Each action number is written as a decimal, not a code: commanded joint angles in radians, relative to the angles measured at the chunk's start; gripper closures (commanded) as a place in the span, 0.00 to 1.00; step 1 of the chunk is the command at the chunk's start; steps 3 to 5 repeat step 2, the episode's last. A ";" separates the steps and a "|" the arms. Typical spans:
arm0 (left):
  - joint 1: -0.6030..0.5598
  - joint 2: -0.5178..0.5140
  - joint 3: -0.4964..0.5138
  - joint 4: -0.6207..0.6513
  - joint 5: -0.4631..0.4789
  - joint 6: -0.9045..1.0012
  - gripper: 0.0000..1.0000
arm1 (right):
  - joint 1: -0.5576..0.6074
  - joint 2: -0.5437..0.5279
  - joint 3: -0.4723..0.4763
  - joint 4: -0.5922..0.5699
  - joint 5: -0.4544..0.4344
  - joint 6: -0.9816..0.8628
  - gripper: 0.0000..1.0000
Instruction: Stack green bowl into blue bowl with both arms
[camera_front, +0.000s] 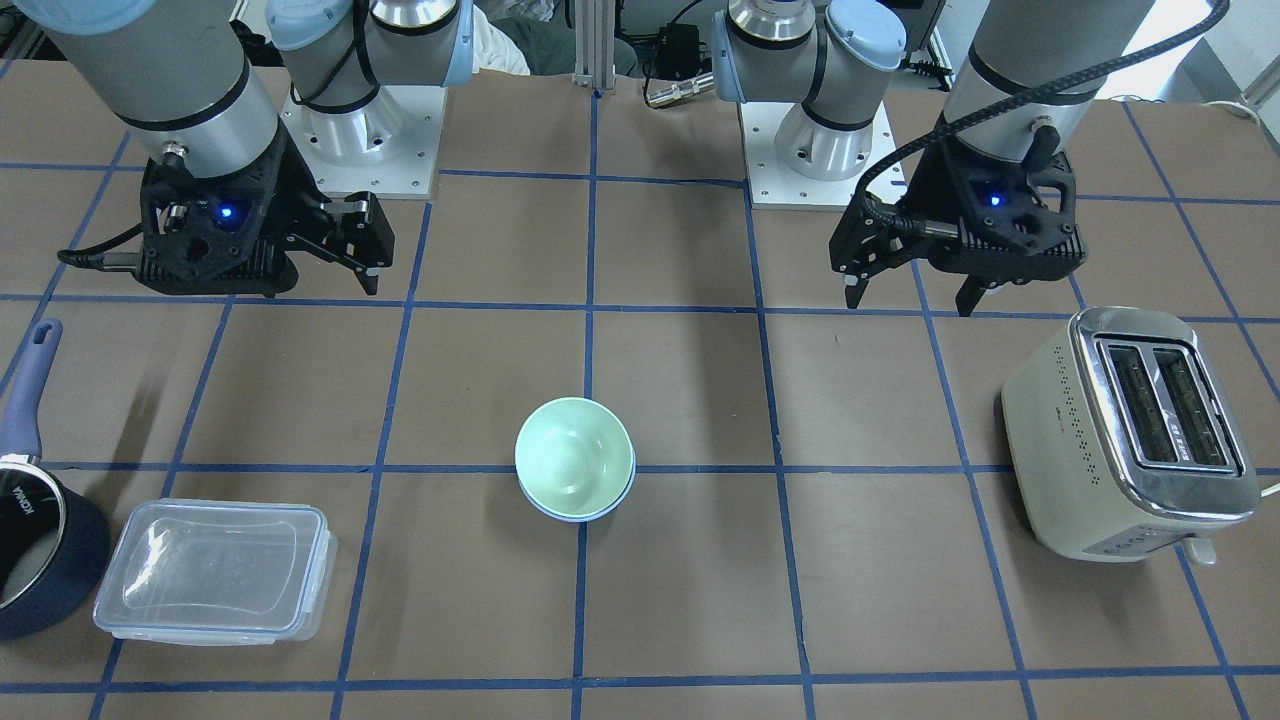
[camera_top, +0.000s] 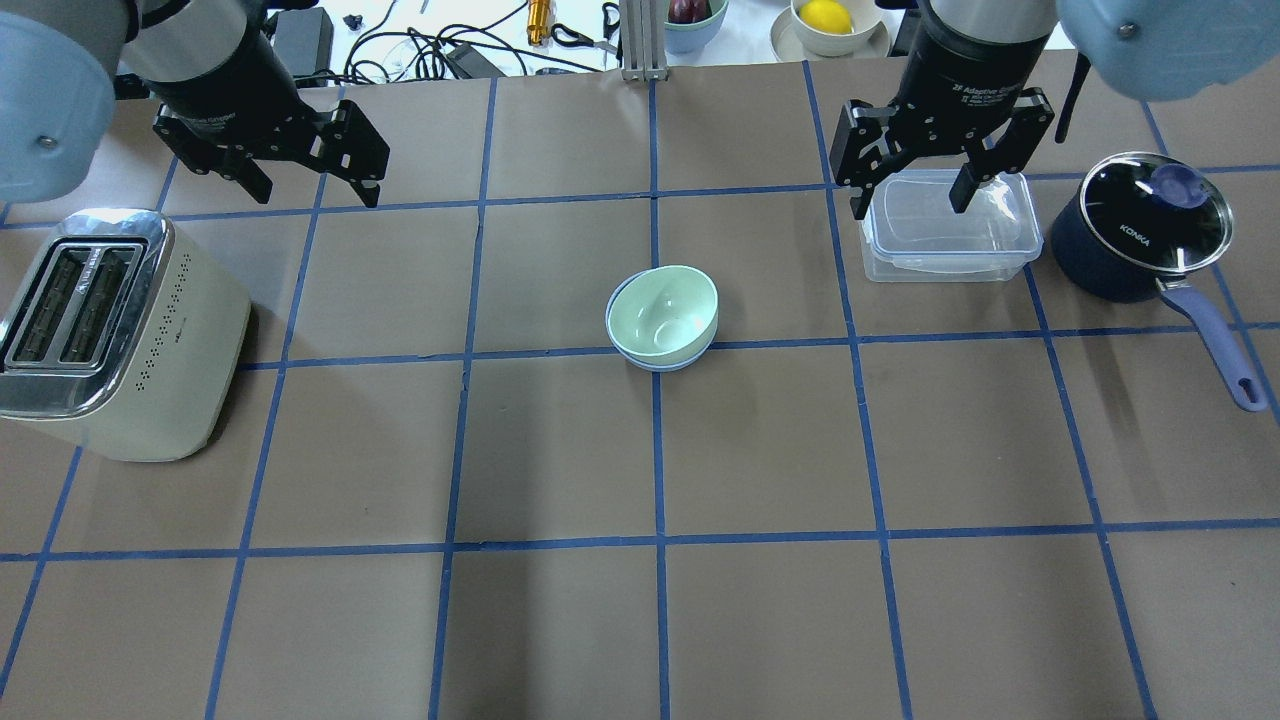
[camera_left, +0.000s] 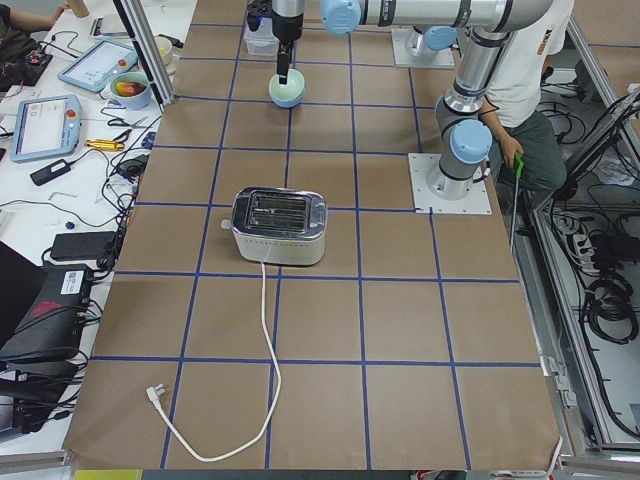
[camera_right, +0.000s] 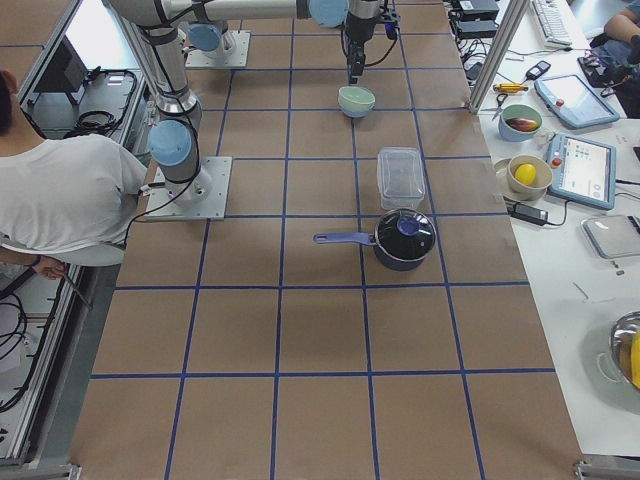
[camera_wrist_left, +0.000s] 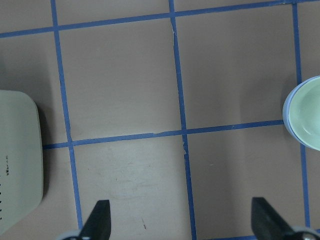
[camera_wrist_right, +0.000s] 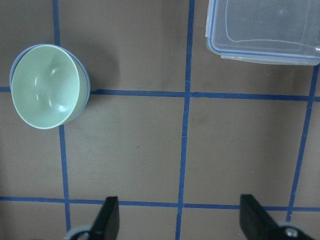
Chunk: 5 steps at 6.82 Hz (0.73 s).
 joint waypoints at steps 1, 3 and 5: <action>0.000 0.000 0.000 0.000 0.000 0.001 0.00 | 0.002 0.001 0.002 0.000 0.000 -0.001 0.14; 0.000 0.000 0.000 0.000 0.002 0.001 0.00 | 0.002 0.001 0.002 0.000 0.000 -0.001 0.14; 0.000 0.000 0.000 0.000 0.002 0.001 0.00 | 0.002 0.001 0.002 0.000 0.000 -0.001 0.14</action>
